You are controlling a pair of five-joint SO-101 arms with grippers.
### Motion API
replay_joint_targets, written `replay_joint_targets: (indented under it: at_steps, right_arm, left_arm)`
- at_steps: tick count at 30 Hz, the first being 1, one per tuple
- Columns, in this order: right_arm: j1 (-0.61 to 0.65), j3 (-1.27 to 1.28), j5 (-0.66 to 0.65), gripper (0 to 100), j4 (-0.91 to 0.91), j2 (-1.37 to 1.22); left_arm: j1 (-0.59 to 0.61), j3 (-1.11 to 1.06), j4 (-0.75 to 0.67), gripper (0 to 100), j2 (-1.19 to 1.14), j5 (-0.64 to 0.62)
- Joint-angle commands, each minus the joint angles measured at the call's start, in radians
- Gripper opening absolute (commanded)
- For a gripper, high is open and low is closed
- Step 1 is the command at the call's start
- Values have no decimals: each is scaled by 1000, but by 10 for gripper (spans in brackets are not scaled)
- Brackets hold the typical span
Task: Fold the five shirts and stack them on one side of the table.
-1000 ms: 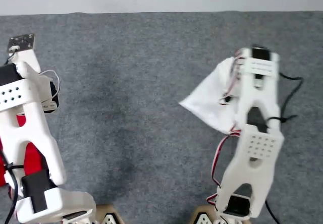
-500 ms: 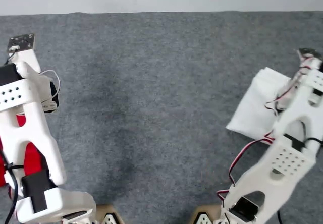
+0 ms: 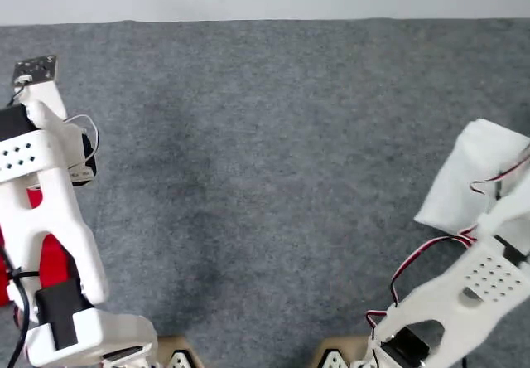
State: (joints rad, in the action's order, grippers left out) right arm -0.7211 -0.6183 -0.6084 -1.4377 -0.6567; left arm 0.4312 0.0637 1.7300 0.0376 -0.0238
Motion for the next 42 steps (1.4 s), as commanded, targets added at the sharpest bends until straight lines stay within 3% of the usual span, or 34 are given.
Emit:
replay_joint_targets:
  at_steps: [1,20,26,28,36,41,42]
  right_arm:
    - [-33,-28,-44,9,45,67]
    - [-217,-28,-207,19,312,-81]
    - [-229,-29,-64,223,306,-42]
    - [-234,-29,-23,250,305,-16]
    - [-216,-29,-8,236,127,131]
    - [-213,-23,-15,13,15,137]
    - [-216,-23,-15,6,10,124]
  left_arm:
    - [-5,2,26,6,46,-6]
    - [-5,2,26,6,46,-6]
    - [-3,2,26,6,46,-6]
    - [-2,2,26,6,46,-6]
    - [0,2,26,6,46,-6]
    - [2,2,26,6,46,-6]
    - [2,2,26,6,46,-6]
